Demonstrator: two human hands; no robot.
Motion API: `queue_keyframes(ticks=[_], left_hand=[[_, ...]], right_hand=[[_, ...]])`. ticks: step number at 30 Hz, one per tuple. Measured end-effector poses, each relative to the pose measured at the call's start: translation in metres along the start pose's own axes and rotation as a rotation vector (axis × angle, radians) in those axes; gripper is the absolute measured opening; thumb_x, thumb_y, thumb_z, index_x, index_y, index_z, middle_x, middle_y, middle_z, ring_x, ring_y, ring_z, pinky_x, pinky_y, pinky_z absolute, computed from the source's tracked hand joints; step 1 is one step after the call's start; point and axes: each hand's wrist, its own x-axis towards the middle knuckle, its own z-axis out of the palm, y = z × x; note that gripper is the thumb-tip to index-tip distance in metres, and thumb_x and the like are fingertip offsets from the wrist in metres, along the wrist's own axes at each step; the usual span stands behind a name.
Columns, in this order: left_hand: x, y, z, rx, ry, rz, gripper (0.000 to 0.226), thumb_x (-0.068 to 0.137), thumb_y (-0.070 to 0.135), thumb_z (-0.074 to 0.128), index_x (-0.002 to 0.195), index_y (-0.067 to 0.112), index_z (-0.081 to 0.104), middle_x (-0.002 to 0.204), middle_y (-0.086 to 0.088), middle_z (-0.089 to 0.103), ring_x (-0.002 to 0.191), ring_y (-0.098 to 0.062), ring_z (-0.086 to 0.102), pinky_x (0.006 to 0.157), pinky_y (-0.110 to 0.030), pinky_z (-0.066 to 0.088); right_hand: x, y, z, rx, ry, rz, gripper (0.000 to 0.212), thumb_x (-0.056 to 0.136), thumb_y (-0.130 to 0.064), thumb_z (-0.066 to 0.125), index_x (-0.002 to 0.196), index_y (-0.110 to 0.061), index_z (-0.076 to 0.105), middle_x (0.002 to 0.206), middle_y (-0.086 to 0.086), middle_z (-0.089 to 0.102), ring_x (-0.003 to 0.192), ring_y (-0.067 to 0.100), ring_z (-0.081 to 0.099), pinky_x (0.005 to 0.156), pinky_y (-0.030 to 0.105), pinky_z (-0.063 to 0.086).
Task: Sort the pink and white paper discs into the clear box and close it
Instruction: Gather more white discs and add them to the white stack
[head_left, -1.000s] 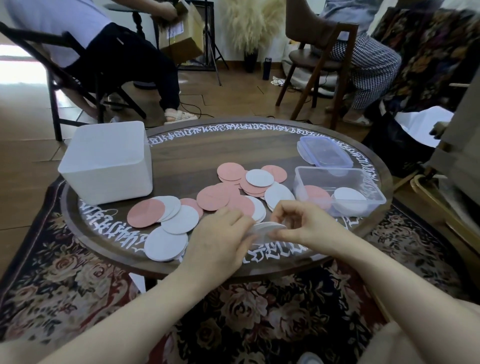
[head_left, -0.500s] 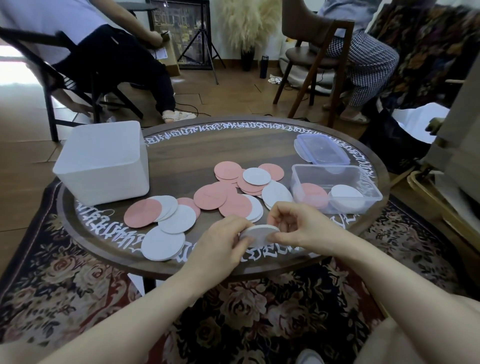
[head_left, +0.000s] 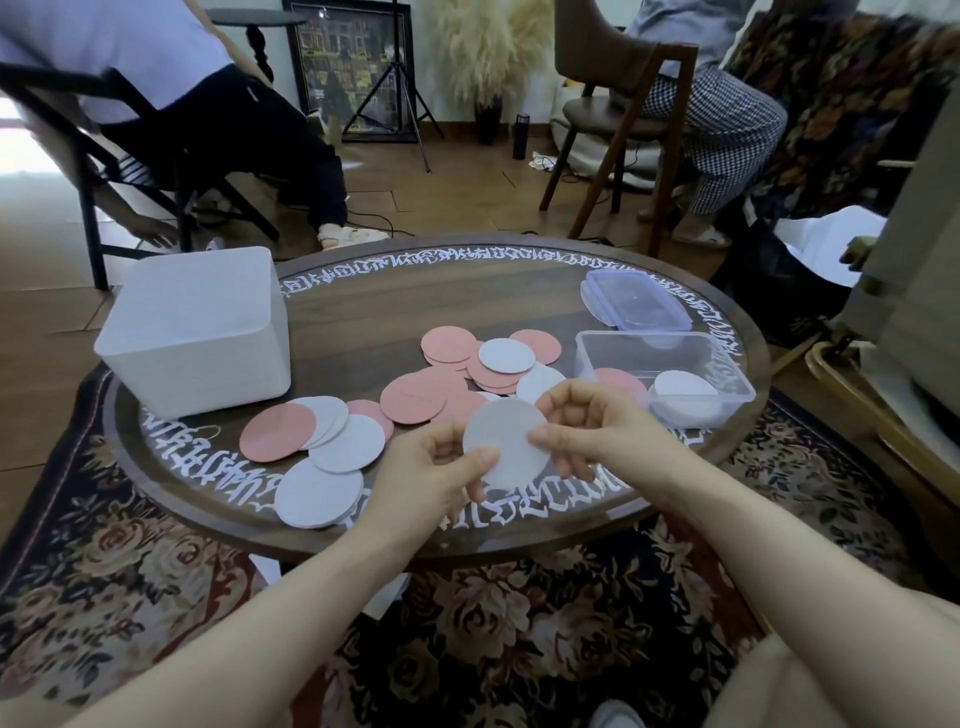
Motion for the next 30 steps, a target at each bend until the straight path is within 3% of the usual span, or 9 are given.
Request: queue_keyframes(ticks=[4,7,10,13,17,22,30], left_hand=[[0.001,0.001,-0.003,0.133,-0.061,0.078,0.013,0.085,0.011,0.068,0.096,0.017,0.067,0.076,-0.001,0.067,0.065,-0.009,0.058,0.055,-0.014,0.044],[0.007,-0.006,-0.021,0.791,-0.053,0.273,0.025,0.084,0.034,0.062,0.108,0.027,0.062,0.096,0.012,0.065,0.089,-0.007,0.056,0.08,-0.022,0.045],[0.011,-0.01,-0.038,1.202,-0.074,0.376,0.042,0.079,0.042,0.05,0.118,0.029,0.058,0.111,0.011,0.057,0.109,-0.014,0.049,0.088,-0.029,0.034],[0.013,-0.013,-0.041,1.257,-0.132,0.316,0.044,0.083,0.046,0.053,0.125,0.032,0.051,0.122,0.012,0.049,0.118,-0.011,0.043,0.092,-0.028,0.029],[0.014,-0.015,-0.039,1.25,-0.147,0.307,0.043,0.084,0.043,0.059,0.125,0.033,0.052,0.125,0.013,0.048,0.12,-0.01,0.041,0.094,-0.028,0.029],[0.014,-0.015,-0.038,1.266,-0.151,0.303,0.042,0.085,0.044,0.058,0.125,0.033,0.052,0.126,0.014,0.048,0.12,-0.01,0.042,0.094,-0.029,0.03],[0.015,-0.014,-0.037,1.286,-0.174,0.321,0.042,0.086,0.045,0.055,0.126,0.034,0.05,0.127,0.015,0.046,0.121,-0.009,0.04,0.094,-0.028,0.029]], right_hand=[[0.002,-0.011,-0.015,-0.067,0.097,0.038,0.014,0.083,-0.001,0.068,0.085,-0.012,0.059,0.06,-0.002,0.061,0.043,0.007,0.048,0.041,0.016,0.035],[0.003,-0.022,-0.055,-0.252,0.386,0.011,0.016,0.081,-0.003,0.07,0.082,-0.015,0.06,0.07,0.006,0.061,0.045,0.0,0.051,0.044,0.012,0.038],[0.002,-0.02,-0.106,-0.482,0.651,0.03,0.016,0.077,-0.009,0.075,0.088,-0.011,0.064,0.077,0.008,0.062,0.071,0.016,0.058,0.065,0.025,0.046],[0.003,-0.007,-0.138,-0.561,0.705,0.158,0.016,0.075,-0.012,0.077,0.087,-0.011,0.066,0.081,0.008,0.065,0.081,0.023,0.06,0.078,0.038,0.049],[0.012,0.01,-0.15,-0.619,0.667,0.233,0.015,0.072,-0.015,0.078,0.081,-0.014,0.066,0.076,0.003,0.062,0.079,0.024,0.058,0.071,0.035,0.045],[0.022,0.017,-0.15,-0.826,0.663,0.308,0.013,0.073,-0.021,0.074,0.08,-0.023,0.063,0.086,0.001,0.065,0.087,0.026,0.061,0.078,0.041,0.051],[0.031,0.023,-0.142,-1.155,0.7,0.369,0.016,0.078,-0.018,0.061,0.093,-0.022,0.063,0.102,0.01,0.066,0.096,0.034,0.059,0.075,0.035,0.043]])
